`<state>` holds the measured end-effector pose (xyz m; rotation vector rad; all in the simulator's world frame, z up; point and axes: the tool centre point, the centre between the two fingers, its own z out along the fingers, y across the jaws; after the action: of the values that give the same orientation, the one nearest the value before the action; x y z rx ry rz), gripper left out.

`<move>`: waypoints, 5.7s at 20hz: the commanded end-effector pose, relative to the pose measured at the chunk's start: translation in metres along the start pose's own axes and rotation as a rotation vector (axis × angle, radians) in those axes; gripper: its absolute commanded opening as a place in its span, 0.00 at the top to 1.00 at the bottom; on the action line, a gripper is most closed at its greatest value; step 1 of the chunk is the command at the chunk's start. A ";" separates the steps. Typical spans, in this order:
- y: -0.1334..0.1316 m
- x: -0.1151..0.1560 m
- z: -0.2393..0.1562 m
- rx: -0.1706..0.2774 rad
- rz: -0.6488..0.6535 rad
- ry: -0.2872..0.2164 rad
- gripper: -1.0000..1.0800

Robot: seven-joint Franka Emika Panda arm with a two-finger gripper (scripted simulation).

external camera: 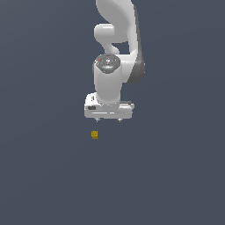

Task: Pick up the object and move it to a goal position.

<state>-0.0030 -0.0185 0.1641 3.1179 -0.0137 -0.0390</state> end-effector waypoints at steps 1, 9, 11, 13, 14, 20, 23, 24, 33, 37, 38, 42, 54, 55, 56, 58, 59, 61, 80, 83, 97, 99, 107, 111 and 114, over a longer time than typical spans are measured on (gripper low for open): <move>0.000 0.000 0.000 0.000 0.000 0.000 0.04; 0.010 0.009 -0.024 0.010 0.010 0.041 0.04; 0.010 0.010 -0.026 0.011 0.011 0.042 0.04; 0.010 0.009 -0.024 0.010 0.010 0.040 0.04; 0.011 0.010 -0.023 0.010 0.010 0.040 0.04; 0.023 0.012 -0.002 0.012 0.002 0.037 0.04; 0.034 0.012 0.017 0.014 -0.006 0.035 0.04; 0.039 0.012 0.025 0.015 -0.008 0.034 0.04; 0.074 0.008 0.085 0.022 -0.029 0.026 0.04; 0.079 0.007 0.093 0.023 -0.031 0.025 0.04; 0.079 0.007 0.094 0.023 -0.031 0.025 0.04; 0.078 0.007 0.096 0.023 -0.030 0.024 0.04; 0.077 0.007 0.142 0.023 -0.031 0.025 0.04; 0.077 0.007 0.143 0.023 -0.031 0.025 0.04; 0.078 0.008 0.144 0.023 -0.031 0.025 0.04; 0.078 0.008 0.144 0.023 -0.031 0.025 1.00; 0.078 0.008 0.144 0.023 -0.031 0.025 1.00; 0.078 0.008 0.144 0.023 -0.031 0.025 1.00; 0.060 0.008 0.101 0.023 -0.031 0.025 1.00; 0.050 0.008 0.076 0.023 -0.031 0.025 1.00; -0.012 0.012 -0.080 0.022 -0.031 0.025 1.00; -0.021 0.013 -0.102 0.022 -0.031 0.025 1.00; -0.052 0.018 -0.180 0.022 -0.031 0.025 1.00; -0.062 0.020 -0.206 0.023 -0.031 0.025 1.00; -0.067 0.022 -0.219 0.023 -0.031 0.025 1.00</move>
<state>0.0243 0.0509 0.3739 3.1409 0.0364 0.0015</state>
